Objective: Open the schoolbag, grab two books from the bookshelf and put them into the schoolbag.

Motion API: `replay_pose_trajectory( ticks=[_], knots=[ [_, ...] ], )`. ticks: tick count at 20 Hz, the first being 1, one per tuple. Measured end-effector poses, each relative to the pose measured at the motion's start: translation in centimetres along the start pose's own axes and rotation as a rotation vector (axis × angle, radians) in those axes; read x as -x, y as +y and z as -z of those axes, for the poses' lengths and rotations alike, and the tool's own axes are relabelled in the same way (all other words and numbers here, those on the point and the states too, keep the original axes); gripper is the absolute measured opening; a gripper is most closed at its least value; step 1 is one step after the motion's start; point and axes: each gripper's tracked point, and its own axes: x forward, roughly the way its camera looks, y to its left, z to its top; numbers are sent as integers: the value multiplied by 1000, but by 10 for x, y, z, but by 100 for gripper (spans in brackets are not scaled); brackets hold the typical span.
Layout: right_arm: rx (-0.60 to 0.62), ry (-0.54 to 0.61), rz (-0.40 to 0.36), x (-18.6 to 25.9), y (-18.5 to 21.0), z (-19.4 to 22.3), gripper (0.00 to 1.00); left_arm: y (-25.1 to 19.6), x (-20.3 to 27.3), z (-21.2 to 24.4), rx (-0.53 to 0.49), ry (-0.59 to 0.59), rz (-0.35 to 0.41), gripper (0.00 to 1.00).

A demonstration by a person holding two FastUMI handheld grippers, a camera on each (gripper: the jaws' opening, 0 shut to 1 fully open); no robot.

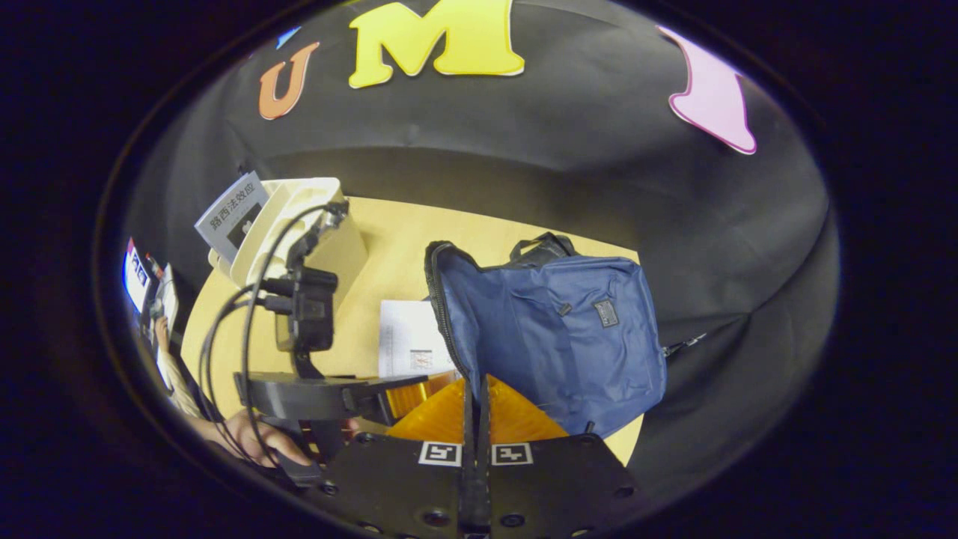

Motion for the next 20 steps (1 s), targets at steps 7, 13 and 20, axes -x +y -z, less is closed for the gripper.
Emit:
replay_pose_trajectory(
  ticks=[7,13,20],
  knots=[
    [-20,-1,-5,0,-3,1,0,11,24,7,-102,184,-159,98],
    [-32,4,-11,-2,-4,1,0,-36,69,-54,154,53,107,98],
    [-40,5,-19,-6,0,0,0,-19,177,-66,-74,-59,151,99]
  ],
)
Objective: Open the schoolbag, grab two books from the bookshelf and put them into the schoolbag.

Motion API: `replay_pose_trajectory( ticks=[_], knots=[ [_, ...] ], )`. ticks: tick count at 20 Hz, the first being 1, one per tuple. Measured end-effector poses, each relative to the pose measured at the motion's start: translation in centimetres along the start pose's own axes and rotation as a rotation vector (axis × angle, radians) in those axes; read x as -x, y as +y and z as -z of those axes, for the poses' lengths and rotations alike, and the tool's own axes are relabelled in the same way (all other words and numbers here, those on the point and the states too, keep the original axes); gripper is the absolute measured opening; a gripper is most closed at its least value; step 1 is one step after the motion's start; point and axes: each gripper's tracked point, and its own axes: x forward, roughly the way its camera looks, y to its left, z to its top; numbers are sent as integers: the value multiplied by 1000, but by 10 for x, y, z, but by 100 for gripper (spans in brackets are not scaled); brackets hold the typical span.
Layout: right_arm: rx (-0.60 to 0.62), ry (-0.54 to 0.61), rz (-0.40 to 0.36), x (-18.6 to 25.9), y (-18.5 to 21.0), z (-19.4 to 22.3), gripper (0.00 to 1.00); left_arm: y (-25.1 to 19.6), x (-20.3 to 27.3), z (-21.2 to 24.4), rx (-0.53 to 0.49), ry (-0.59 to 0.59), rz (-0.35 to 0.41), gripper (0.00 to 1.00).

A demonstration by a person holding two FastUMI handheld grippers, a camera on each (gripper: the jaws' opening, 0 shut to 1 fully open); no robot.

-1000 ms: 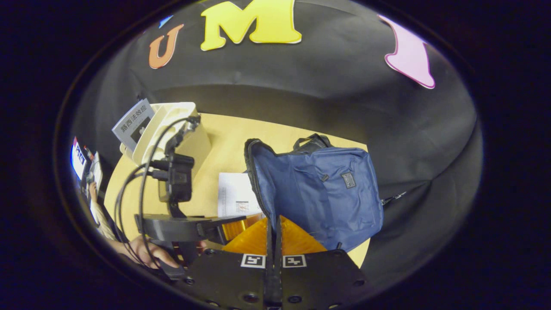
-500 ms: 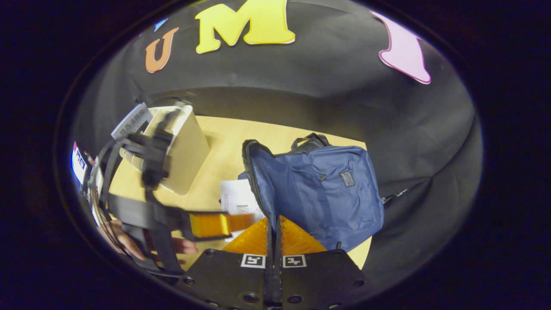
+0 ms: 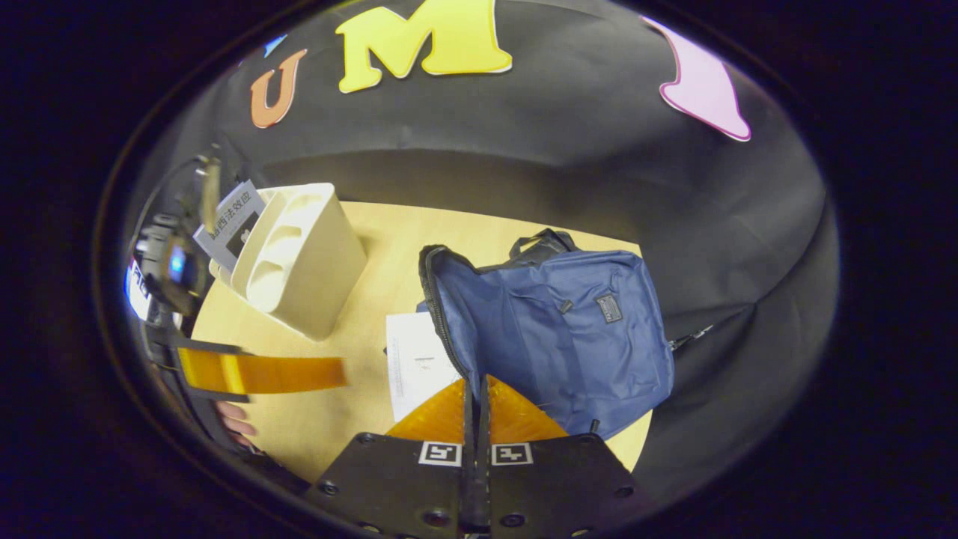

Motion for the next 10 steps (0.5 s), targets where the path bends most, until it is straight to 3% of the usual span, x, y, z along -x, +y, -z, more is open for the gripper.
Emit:
replay_pose_trajectory(
  ticks=[3,5,8,10],
  knots=[
    [-16,-5,1,0,0,1,0,28,75,-61,-163,-185,-83,98],
    [-13,-7,7,0,0,0,0,67,119,-102,-234,-263,-220,98],
    [-7,-8,12,0,0,1,0,123,187,-163,-320,-316,-438,98],
    [-11,-6,13,-1,0,1,0,150,215,-193,-390,-269,-538,98]
  ],
)
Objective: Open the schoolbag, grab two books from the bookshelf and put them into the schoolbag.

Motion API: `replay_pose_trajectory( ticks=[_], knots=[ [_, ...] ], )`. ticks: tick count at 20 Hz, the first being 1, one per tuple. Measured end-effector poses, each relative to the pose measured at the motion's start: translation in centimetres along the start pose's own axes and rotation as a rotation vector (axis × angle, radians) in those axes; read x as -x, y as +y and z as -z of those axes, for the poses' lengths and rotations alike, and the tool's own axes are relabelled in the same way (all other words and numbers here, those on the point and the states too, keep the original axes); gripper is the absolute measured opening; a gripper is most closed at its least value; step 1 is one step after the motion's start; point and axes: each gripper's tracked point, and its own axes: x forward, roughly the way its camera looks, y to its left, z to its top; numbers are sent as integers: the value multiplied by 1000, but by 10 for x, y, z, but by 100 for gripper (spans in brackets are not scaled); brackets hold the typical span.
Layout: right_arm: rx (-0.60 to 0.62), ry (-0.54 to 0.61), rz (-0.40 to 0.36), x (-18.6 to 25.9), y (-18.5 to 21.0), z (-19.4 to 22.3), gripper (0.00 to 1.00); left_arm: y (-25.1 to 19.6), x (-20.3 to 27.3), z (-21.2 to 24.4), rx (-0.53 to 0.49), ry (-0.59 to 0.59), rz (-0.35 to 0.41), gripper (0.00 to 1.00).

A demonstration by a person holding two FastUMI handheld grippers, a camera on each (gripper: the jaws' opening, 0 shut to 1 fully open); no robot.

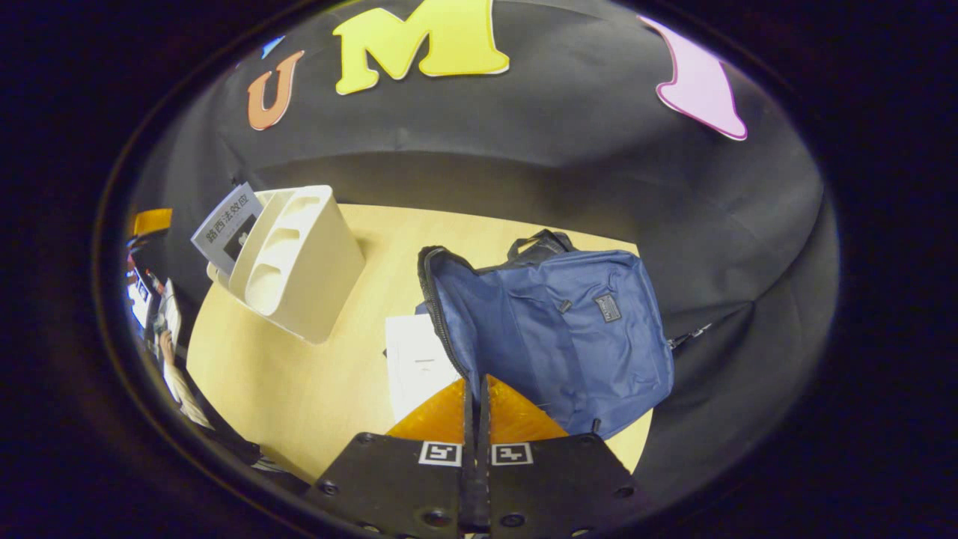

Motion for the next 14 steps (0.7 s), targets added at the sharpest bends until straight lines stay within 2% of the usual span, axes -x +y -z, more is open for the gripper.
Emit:
replay_pose_trajectory(
  ticks=[2,4,7,14],
  knots=[
    [0,1,5,-1,0,1,0,35,-16,-15,-150,43,-87,98],
    [-10,1,6,-2,-1,1,0,54,-37,-22,-252,97,-115,98],
    [-26,5,7,-2,-1,2,0,53,-57,-15,-259,181,-110,98],
    [-32,13,19,-4,-4,1,0,54,-116,1,-168,301,-45,98]
  ],
)
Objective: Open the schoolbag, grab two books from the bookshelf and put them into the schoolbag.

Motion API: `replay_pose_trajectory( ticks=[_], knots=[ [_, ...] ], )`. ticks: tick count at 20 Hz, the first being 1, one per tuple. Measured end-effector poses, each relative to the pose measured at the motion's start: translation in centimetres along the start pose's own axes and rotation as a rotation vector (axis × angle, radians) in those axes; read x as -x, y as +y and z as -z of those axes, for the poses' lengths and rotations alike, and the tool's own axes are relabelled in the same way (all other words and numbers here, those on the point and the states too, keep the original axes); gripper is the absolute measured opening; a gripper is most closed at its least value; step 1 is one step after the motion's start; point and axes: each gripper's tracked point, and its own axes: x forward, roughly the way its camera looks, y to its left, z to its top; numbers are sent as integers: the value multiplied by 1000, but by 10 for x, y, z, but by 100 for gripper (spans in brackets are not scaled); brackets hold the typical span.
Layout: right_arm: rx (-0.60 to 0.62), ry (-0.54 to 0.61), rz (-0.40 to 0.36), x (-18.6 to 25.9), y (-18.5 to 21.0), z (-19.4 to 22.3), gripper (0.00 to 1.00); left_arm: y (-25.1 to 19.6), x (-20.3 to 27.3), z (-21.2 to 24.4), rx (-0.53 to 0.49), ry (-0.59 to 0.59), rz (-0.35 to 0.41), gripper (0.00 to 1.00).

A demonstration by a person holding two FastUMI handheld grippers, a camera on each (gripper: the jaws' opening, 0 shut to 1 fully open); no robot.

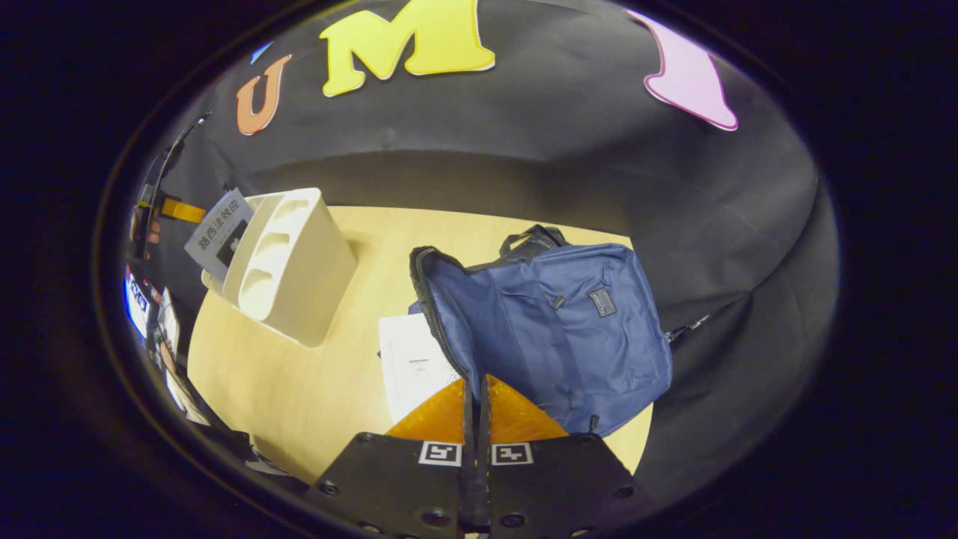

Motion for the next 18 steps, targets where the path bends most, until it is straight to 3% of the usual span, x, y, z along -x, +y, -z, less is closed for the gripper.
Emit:
replay_pose_trajectory(
  ticks=[2,8,11,12,13,14,18],
  knots=[
    [-1,6,0,-1,1,1,0,-3,-14,4,14,39,13,100],
    [-22,16,-1,-5,4,1,0,-10,-42,14,71,115,33,92],
    [-29,19,-2,-6,5,4,0,-11,-44,14,62,122,27,78],
    [-29,17,0,-7,4,4,0,-14,-43,13,57,123,31,66],
    [-28,14,3,-6,4,3,0,-16,-41,13,60,122,28,62],
    [-26,10,6,-6,3,2,0,-16,-43,15,72,126,34,51],
    [-28,0,10,-5,1,1,0,-21,-30,17,90,113,35,40]
  ],
)
